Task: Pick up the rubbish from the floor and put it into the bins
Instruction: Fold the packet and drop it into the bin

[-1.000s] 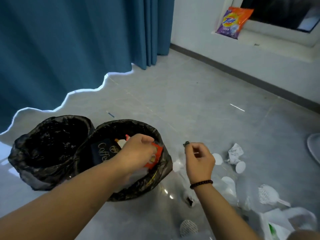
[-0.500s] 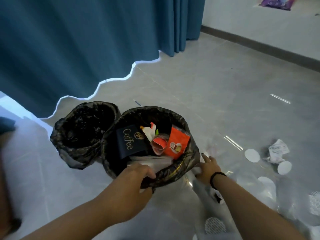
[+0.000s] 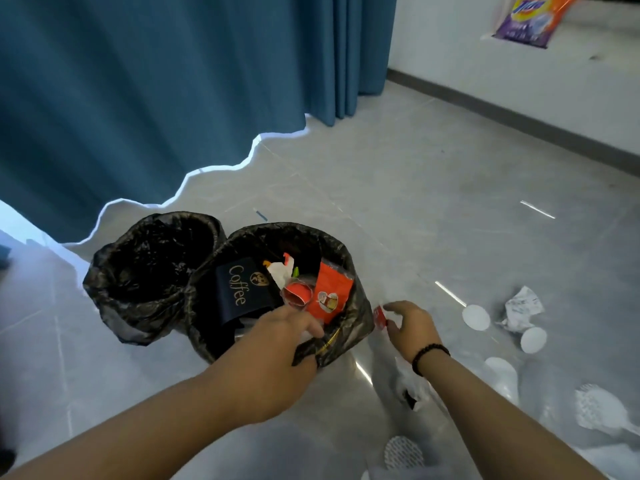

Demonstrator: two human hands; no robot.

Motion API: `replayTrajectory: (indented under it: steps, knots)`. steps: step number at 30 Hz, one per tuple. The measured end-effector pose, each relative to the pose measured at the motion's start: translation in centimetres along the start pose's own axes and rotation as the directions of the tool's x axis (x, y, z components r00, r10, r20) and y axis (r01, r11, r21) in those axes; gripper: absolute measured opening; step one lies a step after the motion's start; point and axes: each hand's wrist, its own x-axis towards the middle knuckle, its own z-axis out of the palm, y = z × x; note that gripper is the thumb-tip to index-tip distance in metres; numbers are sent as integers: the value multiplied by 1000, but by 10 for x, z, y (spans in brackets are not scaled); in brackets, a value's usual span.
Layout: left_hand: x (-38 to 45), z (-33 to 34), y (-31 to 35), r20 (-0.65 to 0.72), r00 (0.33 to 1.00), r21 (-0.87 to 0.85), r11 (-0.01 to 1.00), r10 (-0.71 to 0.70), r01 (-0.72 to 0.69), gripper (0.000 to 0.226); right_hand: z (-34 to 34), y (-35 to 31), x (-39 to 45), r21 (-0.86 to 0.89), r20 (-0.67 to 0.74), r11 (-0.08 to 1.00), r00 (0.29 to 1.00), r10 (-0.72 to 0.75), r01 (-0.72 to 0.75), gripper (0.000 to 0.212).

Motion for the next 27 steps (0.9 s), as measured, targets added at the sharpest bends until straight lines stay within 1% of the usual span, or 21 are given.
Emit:
replayTrajectory:
  steps: [2,3,6,8,10,13,15,16,17,18,20,22,24,26,27]
  knots:
    - [10,-1,12,6,1000,-20,1000,19,-19,31,-24,-18,-5,155,-96,988,995,29,-14,26]
    - [15,-2,19,12,1000,-31,999,26,-26,31,-37,-25,-10,256,-135,966,989,68,-31,26]
    - [27,-2,35,48,999,-101,995,18,-13,33,-71,-45,-28,553,-182,831,964,196,-64,30]
    - [33,-3,47,57,998,-180,983,-14,24,37,-96,-56,-46,722,-172,691,957,235,-40,30]
    - [36,-4,55,60,997,-255,965,-53,67,45,-115,-67,-63,839,-154,544,957,247,-6,27]
    - [37,0,68,61,992,-381,916,-113,128,54,-136,-74,-87,931,-85,364,972,220,-1,25]
    - [35,4,74,65,989,-473,869,-130,145,59,-144,-75,-102,954,-18,299,990,143,-26,25]
    - [34,5,76,79,989,-500,853,-124,147,61,-147,-76,-107,955,12,294,996,88,-38,25]
    - [31,6,79,103,988,-518,843,-112,149,61,-150,-76,-112,949,38,312,999,29,-46,25]
    - [27,8,82,121,988,-539,830,-90,142,61,-151,-77,-116,936,57,349,998,-21,-46,25]
    - [19,10,87,128,991,-591,799,-43,111,54,-154,-79,-118,894,64,448,996,-65,-28,21]
    - [14,9,90,89,996,-615,786,-6,60,43,-155,-81,-117,842,9,540,998,-59,25,20]
    - [10,5,89,32,999,-619,785,14,9,37,-156,-82,-118,783,-79,616,996,-35,84,22]
    - [6,0,84,-1,1000,-626,780,10,-8,35,-156,-82,-118,764,-120,639,993,1,92,29]
    - [2,-2,83,-10,1000,-627,779,9,-13,33,-156,-83,-119,761,-117,644,993,15,80,35]
